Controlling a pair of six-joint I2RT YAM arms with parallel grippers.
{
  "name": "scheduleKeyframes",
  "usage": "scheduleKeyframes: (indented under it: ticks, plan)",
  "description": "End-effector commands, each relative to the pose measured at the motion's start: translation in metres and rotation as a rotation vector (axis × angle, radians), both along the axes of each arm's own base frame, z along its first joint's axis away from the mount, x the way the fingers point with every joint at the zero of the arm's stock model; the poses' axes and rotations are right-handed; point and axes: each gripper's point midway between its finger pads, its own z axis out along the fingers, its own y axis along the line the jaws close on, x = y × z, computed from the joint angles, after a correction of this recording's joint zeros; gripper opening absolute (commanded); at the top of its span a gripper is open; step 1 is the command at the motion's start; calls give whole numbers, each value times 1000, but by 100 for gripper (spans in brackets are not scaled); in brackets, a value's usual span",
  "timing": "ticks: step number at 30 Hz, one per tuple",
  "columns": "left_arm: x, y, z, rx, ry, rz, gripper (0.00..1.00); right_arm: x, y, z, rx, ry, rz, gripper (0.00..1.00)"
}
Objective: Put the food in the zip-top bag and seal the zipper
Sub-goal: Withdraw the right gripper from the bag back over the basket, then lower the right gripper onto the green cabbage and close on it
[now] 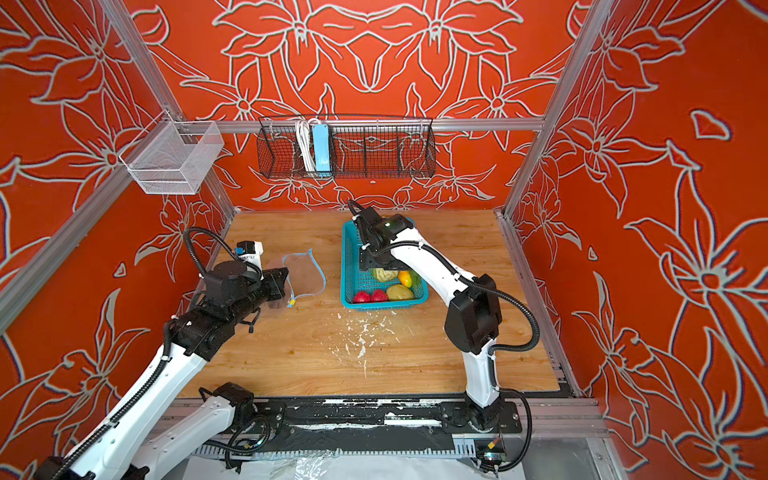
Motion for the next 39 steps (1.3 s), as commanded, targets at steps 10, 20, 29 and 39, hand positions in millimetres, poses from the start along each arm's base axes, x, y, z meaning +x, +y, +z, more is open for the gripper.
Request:
scheduleKeyframes:
  ticks: [10,20,29,39]
  plan:
    - [-1,2,0,1,-12,0,0,19,-8,-42,34,42,-81,77]
    - [-1,1,1,-1,-15,1,0,32,-20,-59,-22,62,-98,72]
    - [-2,3,2,7,-19,7,0,41,-24,-68,-17,59,-104,72]
    - [-2,5,2,10,-23,14,0,48,-26,-87,-26,88,-107,70]
